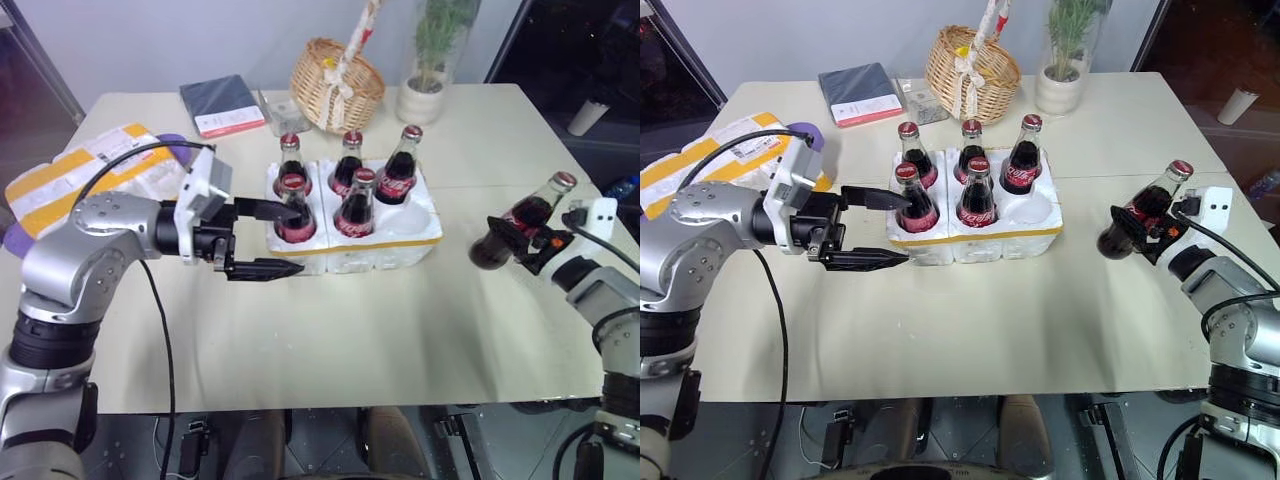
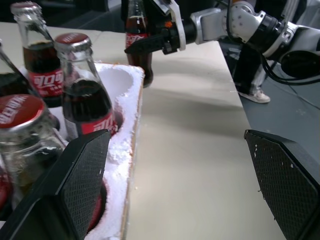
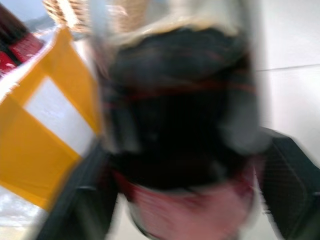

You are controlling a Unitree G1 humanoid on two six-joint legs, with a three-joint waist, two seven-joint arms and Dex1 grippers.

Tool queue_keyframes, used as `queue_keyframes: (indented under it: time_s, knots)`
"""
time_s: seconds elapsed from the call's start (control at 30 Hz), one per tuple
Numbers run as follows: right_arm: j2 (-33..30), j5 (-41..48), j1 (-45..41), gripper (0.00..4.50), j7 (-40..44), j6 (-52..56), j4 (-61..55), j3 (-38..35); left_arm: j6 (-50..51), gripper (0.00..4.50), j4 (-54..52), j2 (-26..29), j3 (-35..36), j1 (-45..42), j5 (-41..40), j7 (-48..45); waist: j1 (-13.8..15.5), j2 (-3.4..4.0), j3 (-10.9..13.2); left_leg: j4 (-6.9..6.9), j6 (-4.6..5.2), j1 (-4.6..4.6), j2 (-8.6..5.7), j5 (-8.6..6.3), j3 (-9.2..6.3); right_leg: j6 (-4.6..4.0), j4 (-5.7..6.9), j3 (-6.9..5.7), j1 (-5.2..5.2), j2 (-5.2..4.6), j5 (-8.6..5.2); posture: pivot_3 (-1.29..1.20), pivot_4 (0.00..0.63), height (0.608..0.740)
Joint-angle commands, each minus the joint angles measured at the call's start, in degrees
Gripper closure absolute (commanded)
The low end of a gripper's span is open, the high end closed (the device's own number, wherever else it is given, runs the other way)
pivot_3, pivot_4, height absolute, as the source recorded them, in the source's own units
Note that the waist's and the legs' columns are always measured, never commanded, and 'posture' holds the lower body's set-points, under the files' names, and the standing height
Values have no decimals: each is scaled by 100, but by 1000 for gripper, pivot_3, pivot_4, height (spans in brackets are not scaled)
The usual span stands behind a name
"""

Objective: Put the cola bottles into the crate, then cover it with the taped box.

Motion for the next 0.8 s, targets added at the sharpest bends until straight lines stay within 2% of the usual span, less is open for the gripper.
queue_keyframes:
  time_s: [0.03,0.13,0.27,0.47,0.63,0.8]
  knots:
    - [-72,37,104,1678,111,-186,-676,-92,-108,0,-36,32,45,-85,10,-46,-1,3,2,0,0,0,0,0,0,0,0,0,-2,0,0,0,150,740]
    - [-149,254,164,1678,90,-76,-1248,-256,-104,0,-70,64,85,-6,-6,-47,-5,9,5,-6,0,-5,0,0,-1,0,4,0,-12,0,0,0,150,740]
    - [-466,713,-195,1678,39,260,-1919,-482,-44,0,-27,120,196,83,-40,-9,-44,39,22,-4,0,-12,0,0,3,1,5,4,-22,0,1,0,150,740]
    - [-316,1890,-1513,1678,-310,1117,-2103,-36,-195,0,10,129,261,226,87,114,-57,39,22,-6,0,-12,2,0,0,0,8,4,-25,2,0,0,150,740]
    - [-182,1508,-2117,1678,-162,1047,-1656,731,-314,0,191,72,237,128,187,219,14,38,22,-4,0,-15,1,0,-1,0,5,1,-24,2,0,0,150,740]
    - [-244,1217,-2200,1678,121,1009,-1370,1192,-374,0,169,99,265,128,213,294,14,37,23,0,0,-24,-3,0,-1,1,-1,2,-27,0,1,0,150,740]
